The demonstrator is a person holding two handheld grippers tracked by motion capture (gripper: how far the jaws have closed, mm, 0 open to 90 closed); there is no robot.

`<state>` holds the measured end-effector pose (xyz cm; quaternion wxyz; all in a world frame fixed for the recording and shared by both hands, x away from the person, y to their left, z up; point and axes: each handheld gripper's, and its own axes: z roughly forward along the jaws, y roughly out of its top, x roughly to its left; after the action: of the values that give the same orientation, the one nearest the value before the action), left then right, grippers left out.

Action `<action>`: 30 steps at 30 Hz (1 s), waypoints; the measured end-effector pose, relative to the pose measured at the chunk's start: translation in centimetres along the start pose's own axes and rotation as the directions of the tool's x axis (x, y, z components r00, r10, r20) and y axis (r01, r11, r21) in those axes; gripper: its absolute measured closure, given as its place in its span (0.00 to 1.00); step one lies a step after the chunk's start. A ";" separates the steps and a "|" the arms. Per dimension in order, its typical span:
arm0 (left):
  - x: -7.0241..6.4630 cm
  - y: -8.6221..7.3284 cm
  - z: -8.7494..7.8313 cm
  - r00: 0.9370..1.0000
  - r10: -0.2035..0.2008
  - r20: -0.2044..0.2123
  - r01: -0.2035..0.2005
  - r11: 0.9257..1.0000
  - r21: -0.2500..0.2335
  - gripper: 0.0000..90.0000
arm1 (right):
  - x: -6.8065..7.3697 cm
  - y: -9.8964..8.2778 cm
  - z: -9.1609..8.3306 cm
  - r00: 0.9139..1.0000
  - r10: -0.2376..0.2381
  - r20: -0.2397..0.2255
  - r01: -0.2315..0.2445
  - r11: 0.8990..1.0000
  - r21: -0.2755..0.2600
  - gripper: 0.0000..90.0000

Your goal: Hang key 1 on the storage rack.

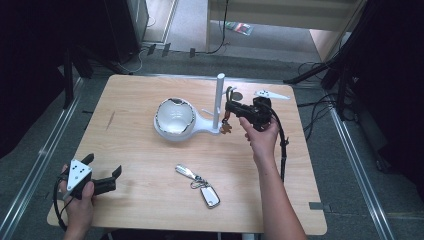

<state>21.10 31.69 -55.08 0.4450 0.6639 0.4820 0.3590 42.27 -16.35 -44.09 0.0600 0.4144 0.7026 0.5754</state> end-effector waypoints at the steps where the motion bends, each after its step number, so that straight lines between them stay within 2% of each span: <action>1: 0.0 0.0 0.0 1.000 0.000 0.000 0.000 1.000 0.000 0.00 | 0.0 0.0 0.1 1.000 -0.001 0.000 0.001 1.000 0.002 0.80; 14: 0.0 0.0 0.0 1.000 -0.003 -0.003 0.003 1.000 0.000 0.00 | 0.2 -0.5 0.8 1.000 -0.023 0.003 0.023 1.000 0.017 0.79; 23: 0.0 0.0 0.0 1.000 -0.004 -0.002 0.004 1.000 0.000 0.00 | -0.1 -0.6 0.5 0.999 -0.021 0.031 0.021 1.000 0.018 0.74; 30: 0.0 0.0 0.1 1.000 -0.005 -0.002 0.005 1.000 0.013 0.00 | 0.3 -0.7 0.0 0.998 -0.045 0.043 0.044 0.999 0.017 0.68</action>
<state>21.21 31.68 -55.07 0.4413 0.6652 0.4864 0.3553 41.77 -16.16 -44.56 0.0844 0.4114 0.7148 0.5591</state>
